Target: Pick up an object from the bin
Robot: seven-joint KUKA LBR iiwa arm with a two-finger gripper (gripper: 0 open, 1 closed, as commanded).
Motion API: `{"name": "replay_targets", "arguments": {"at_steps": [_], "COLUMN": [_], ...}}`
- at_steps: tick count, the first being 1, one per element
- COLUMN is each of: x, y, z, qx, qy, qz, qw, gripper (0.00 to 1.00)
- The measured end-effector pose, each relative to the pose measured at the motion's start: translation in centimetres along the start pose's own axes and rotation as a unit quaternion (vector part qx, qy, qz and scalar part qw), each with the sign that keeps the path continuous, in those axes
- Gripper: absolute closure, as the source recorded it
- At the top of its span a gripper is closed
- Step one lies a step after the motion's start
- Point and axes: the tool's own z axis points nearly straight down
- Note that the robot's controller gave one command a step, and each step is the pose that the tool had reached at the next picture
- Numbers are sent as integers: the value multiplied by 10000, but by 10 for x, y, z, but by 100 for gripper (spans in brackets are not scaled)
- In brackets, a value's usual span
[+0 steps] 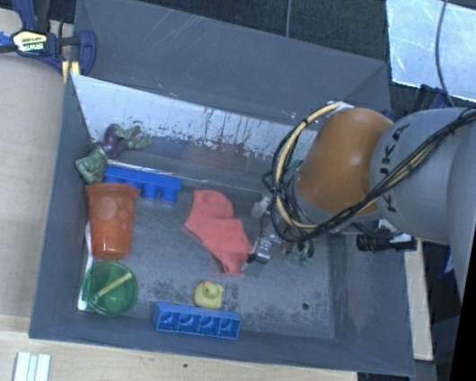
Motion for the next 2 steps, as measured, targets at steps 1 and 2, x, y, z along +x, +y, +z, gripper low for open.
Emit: {"name": "replay_targets", "arguments": {"at_steps": [1, 2], "x": [-1, 7], "y": [21, 22], "z": [12, 12], "qx": [6, -1], "qy": [-12, -7], "qz": [-641, -503], "qw": [9979, 9987], "gripper": [0, 0]}}
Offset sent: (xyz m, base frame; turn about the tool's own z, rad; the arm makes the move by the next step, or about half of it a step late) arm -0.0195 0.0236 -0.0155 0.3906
